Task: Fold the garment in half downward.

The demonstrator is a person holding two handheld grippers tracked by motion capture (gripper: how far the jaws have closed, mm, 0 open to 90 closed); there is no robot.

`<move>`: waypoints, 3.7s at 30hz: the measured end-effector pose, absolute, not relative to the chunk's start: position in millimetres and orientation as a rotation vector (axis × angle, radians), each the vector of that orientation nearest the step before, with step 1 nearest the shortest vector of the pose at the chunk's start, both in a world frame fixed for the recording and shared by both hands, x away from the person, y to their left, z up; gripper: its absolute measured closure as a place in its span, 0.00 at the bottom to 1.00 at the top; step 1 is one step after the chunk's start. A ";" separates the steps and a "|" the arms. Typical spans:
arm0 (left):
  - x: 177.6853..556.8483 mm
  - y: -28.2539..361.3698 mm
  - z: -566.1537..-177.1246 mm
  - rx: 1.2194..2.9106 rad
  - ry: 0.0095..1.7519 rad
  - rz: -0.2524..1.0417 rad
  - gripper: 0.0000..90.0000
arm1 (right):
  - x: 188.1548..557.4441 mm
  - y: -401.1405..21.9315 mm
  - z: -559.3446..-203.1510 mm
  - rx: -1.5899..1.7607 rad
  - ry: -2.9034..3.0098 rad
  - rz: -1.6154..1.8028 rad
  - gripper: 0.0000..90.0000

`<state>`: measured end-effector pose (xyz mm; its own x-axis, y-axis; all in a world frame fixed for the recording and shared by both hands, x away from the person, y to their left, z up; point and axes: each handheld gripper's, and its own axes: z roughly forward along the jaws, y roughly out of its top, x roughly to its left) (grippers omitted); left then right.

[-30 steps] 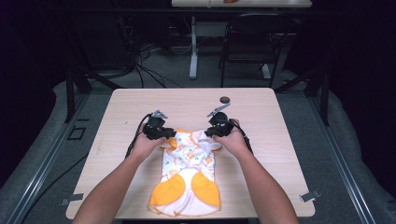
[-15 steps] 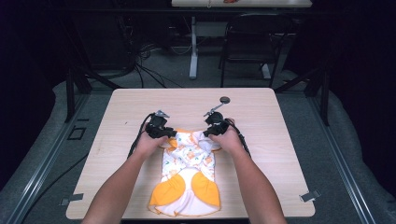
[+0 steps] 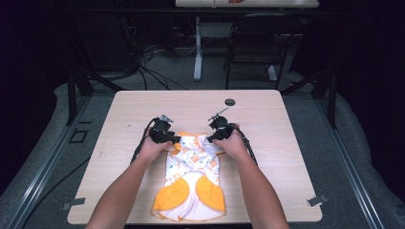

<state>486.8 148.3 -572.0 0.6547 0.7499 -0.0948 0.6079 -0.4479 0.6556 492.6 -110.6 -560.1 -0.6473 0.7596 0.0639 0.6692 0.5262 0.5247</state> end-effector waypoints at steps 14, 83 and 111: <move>483.3 146.1 -571.2 2.233 1.009 0.281 0.82 | 489.9 -108.6 -560.2 1.226 2.626 0.817 0.87; 474.4 161.7 -469.8 2.091 0.887 0.389 0.95 | 474.4 -112.7 -450.6 0.935 2.467 0.971 0.97; 463.8 159.2 -453.1 2.124 0.830 0.433 0.95 | 459.6 -114.3 -439.8 0.867 2.450 0.992 0.97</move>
<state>463.8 159.2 -453.1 0.7267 0.6865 0.0253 0.4138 -0.4669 0.7815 459.6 -114.3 -439.8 -0.7478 0.6571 -0.0948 0.4058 0.5655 0.7180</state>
